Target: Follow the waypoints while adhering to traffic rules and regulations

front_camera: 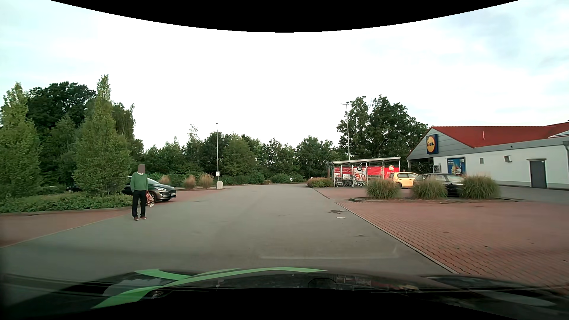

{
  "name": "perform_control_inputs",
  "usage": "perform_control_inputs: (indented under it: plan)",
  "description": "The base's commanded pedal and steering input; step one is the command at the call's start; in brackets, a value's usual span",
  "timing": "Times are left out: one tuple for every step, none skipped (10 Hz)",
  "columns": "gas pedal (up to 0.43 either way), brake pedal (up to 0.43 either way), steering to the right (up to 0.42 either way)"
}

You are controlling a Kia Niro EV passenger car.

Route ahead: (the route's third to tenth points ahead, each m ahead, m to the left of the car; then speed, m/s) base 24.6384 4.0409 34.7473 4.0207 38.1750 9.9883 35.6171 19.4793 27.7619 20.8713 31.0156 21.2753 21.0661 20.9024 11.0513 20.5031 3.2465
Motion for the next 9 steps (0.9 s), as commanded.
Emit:
perform_control_inputs:
  plan:
    - [0.039, 0.000, -0.035]
    - [0.039, 0.000, -0.030]
    - [0.039, 0.000, -0.025]
    - [0.039, 0.000, -0.021]
    - [0.039, 0.000, -0.020]
    - [0.039, 0.000, -0.020]
    - [0.039, 0.000, -0.017]
    - [0.039, 0.000, -0.014]
    - [0.047, 0.000, -0.014]
